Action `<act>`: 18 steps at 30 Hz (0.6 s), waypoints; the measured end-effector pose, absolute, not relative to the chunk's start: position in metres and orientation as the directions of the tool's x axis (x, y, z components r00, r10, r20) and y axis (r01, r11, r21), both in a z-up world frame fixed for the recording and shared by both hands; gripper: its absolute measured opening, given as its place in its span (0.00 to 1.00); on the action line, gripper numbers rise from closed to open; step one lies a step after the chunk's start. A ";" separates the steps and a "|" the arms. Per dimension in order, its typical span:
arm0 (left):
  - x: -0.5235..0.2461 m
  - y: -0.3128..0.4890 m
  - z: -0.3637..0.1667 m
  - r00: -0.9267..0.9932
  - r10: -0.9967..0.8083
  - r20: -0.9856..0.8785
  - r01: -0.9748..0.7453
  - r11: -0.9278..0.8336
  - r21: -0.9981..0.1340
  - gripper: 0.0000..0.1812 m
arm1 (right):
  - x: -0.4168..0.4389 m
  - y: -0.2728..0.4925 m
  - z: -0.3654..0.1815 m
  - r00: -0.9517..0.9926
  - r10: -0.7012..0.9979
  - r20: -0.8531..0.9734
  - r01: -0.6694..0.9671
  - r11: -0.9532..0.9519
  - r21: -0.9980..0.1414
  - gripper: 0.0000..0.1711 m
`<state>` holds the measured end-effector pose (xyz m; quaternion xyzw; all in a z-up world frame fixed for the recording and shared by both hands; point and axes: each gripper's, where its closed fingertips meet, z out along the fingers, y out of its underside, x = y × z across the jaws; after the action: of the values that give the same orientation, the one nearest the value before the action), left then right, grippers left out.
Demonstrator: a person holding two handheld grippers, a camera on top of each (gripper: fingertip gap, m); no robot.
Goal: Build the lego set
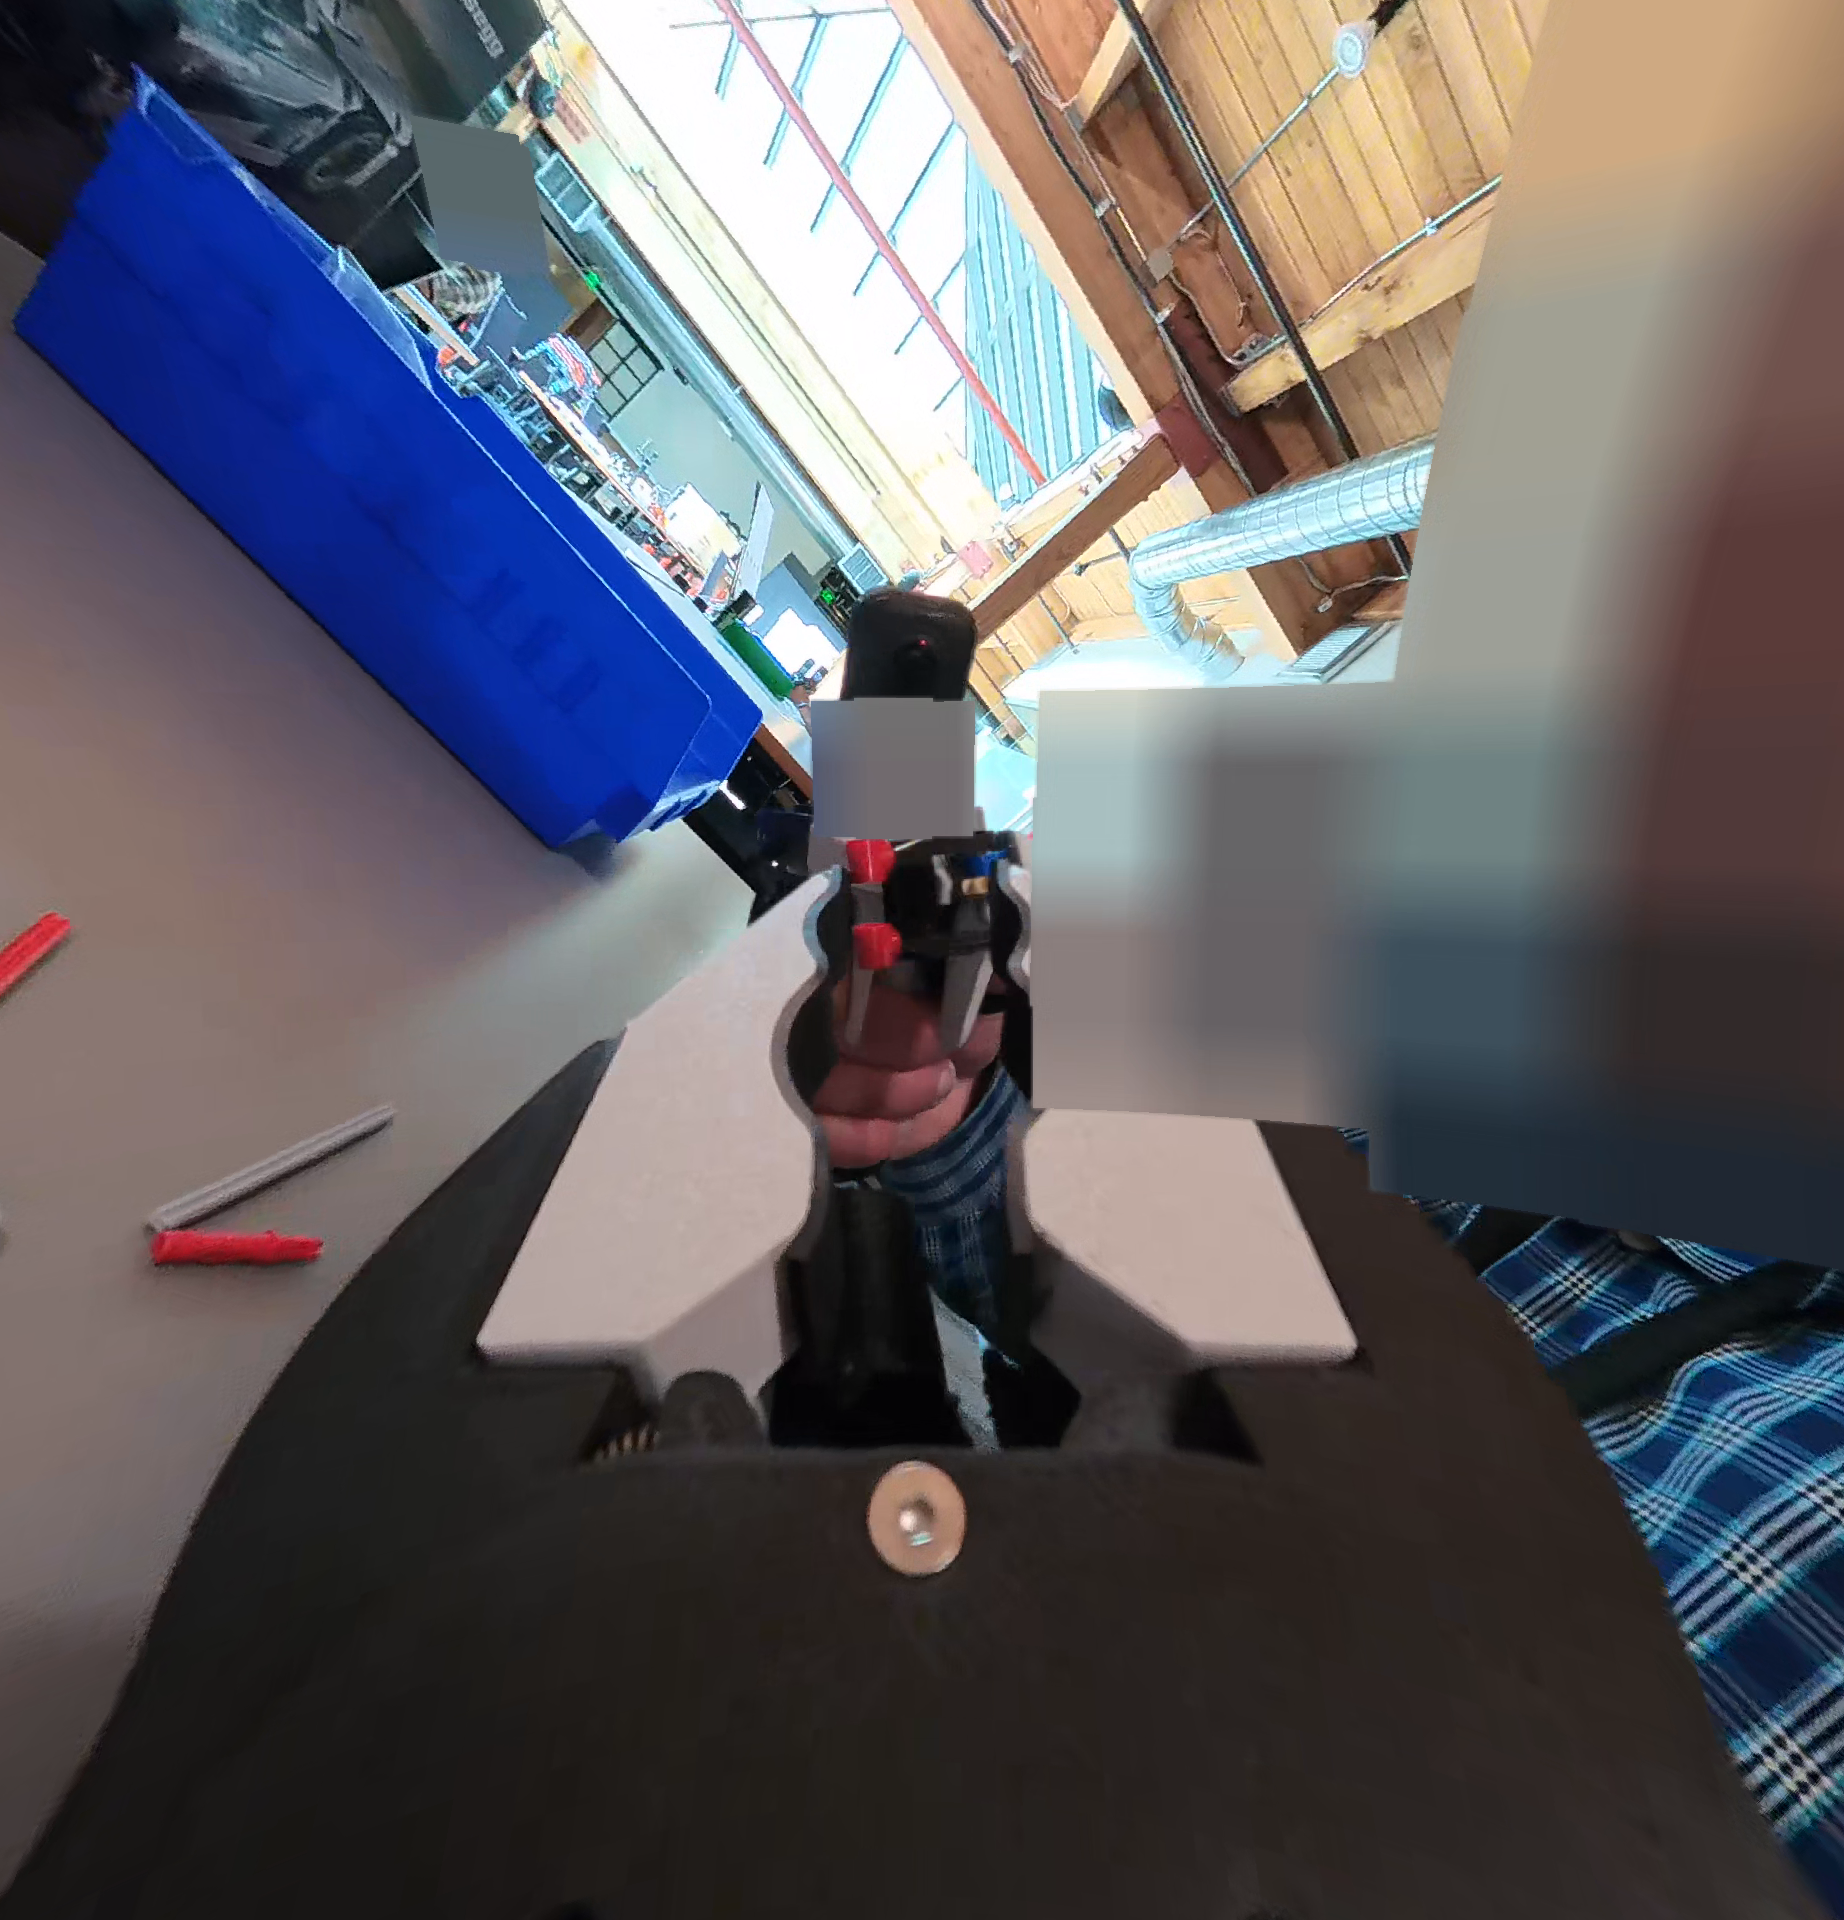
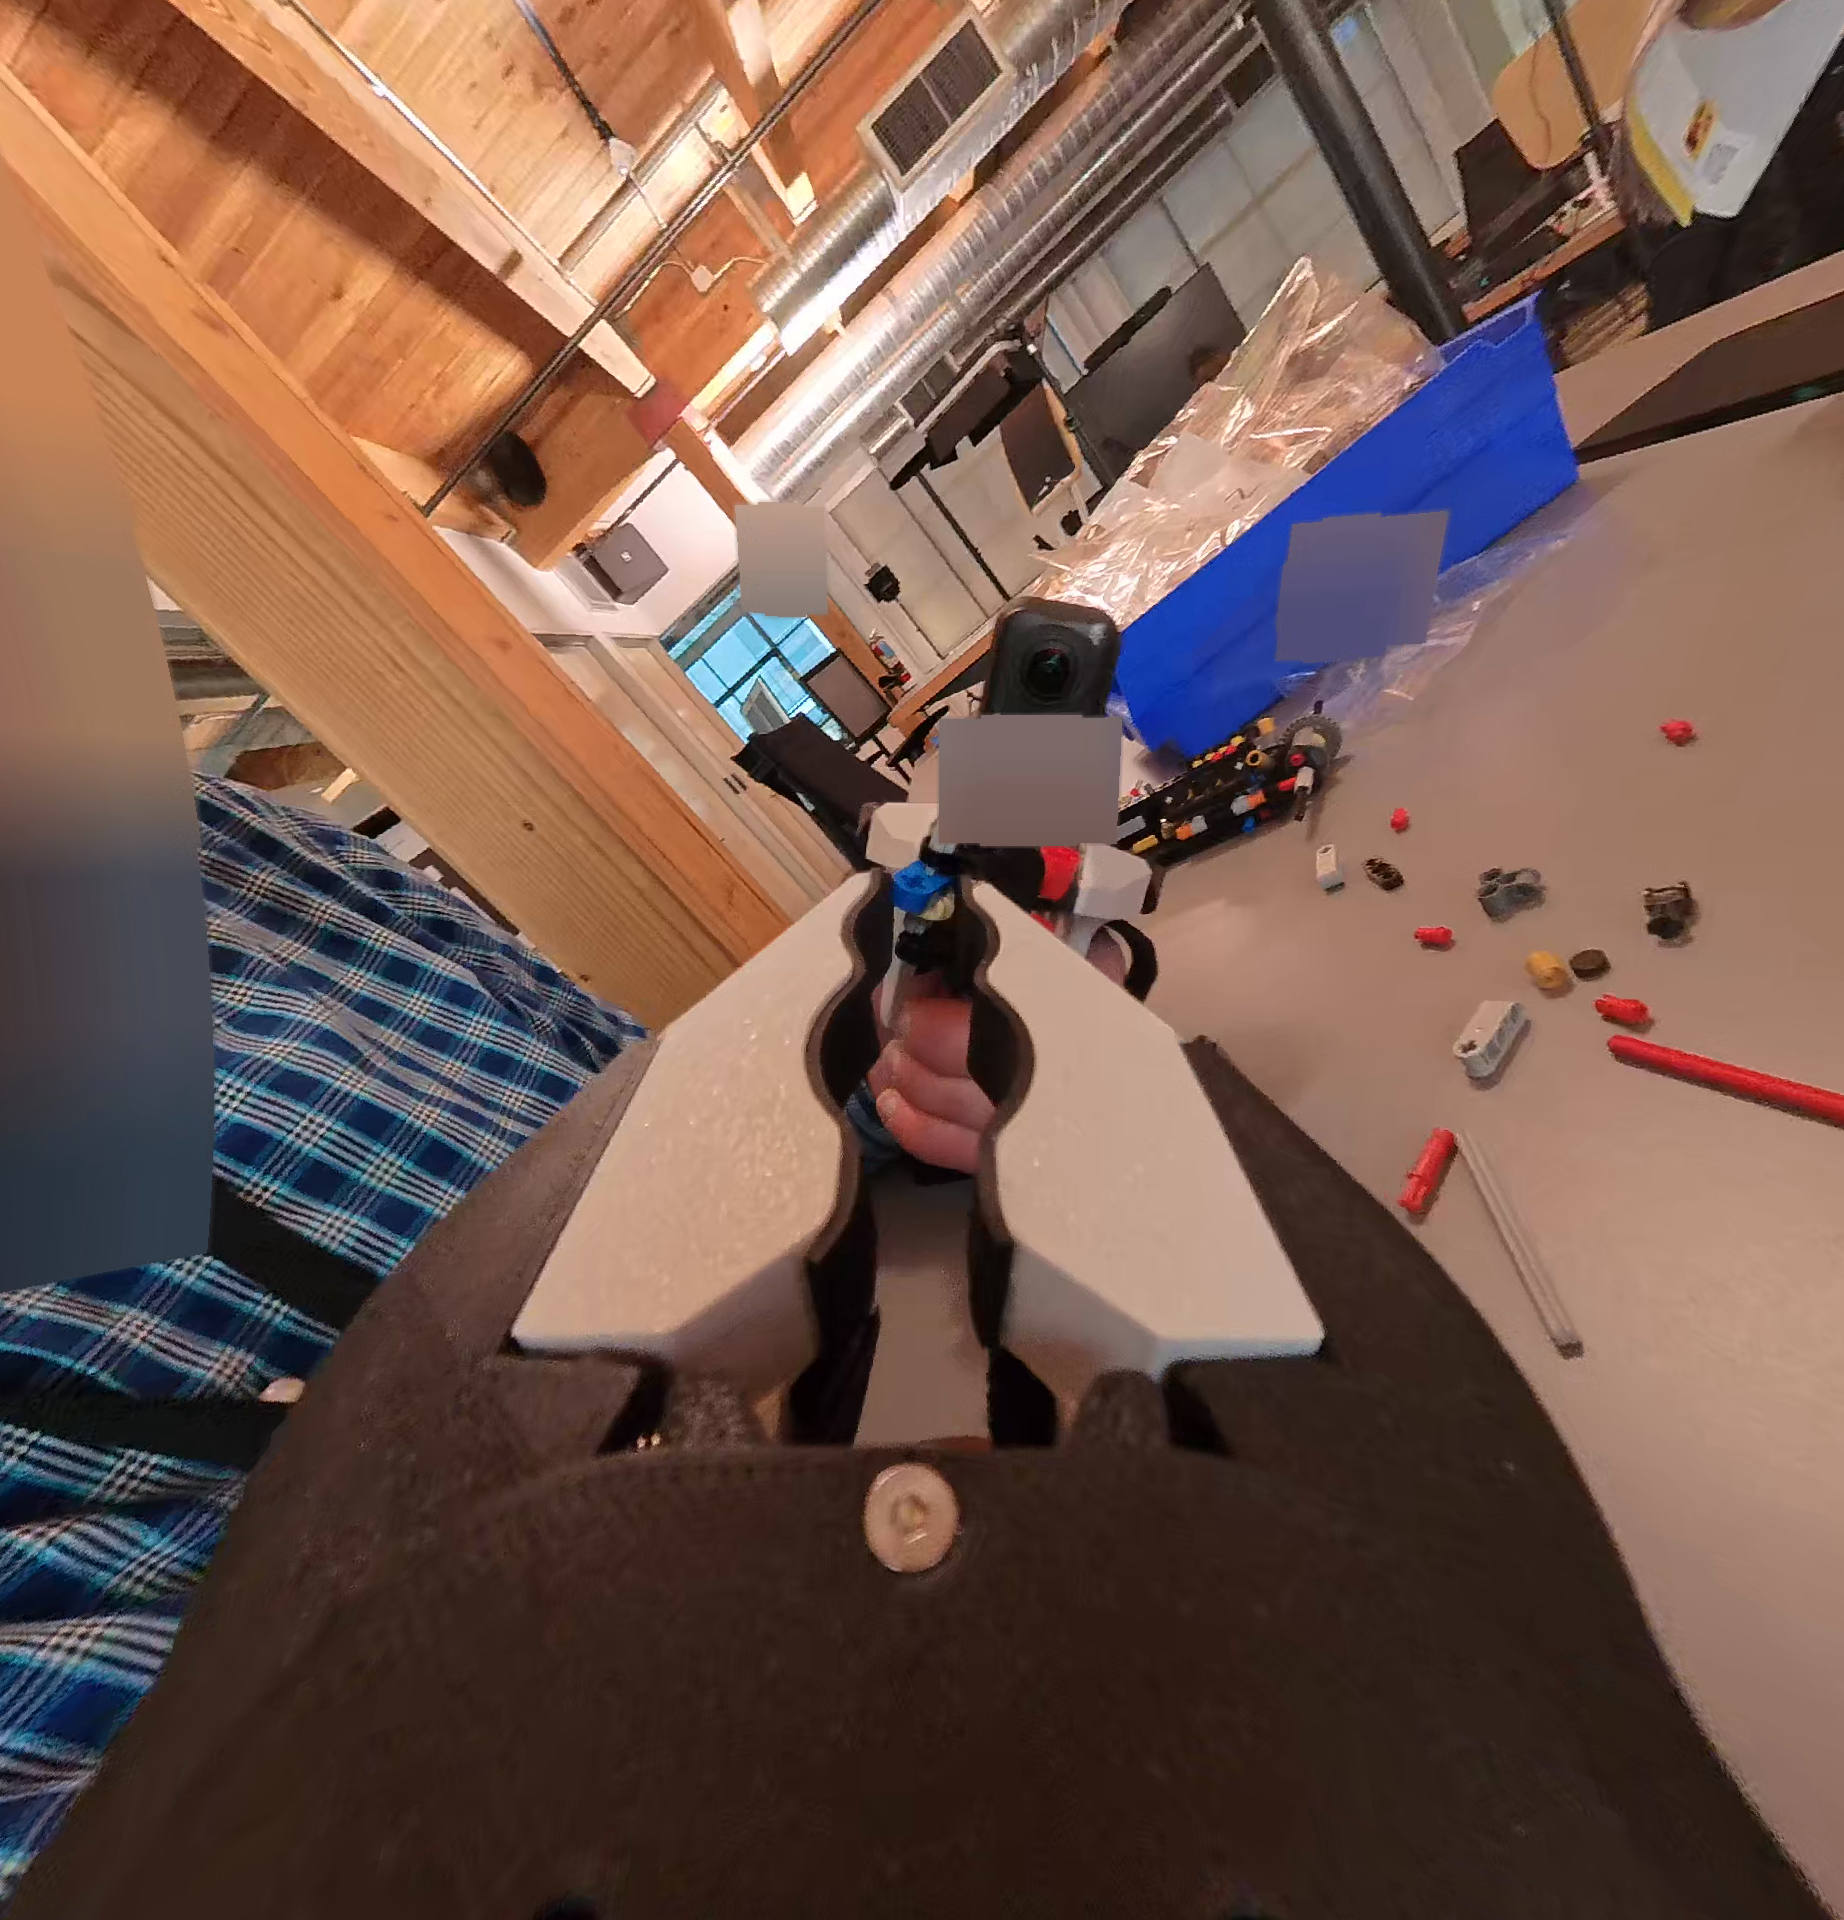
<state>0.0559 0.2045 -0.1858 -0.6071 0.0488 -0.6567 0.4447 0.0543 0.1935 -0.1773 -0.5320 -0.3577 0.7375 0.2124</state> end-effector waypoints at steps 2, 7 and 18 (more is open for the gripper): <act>0.054 0.209 -0.189 0.163 -0.636 0.755 0.537 -0.584 -0.608 0.14 | 0.055 0.190 -0.176 -0.370 0.680 -0.633 0.085 -0.653 -0.752 0.05; 0.055 0.209 -0.188 0.096 -0.641 0.761 0.542 -0.608 -0.581 0.18 | 0.057 0.185 -0.167 -0.421 0.663 -0.620 0.090 -0.649 -0.755 0.05; 0.060 0.202 -0.176 0.111 -0.701 0.705 0.534 -0.556 -0.637 0.06 | 0.062 0.187 -0.170 -0.407 0.673 -0.618 0.141 -0.622 -0.770 0.05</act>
<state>0.0596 0.2019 -0.1757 -0.5818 0.0715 -0.6629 0.4658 0.0618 0.1873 -0.1700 -0.5138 -0.3957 0.7396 0.1798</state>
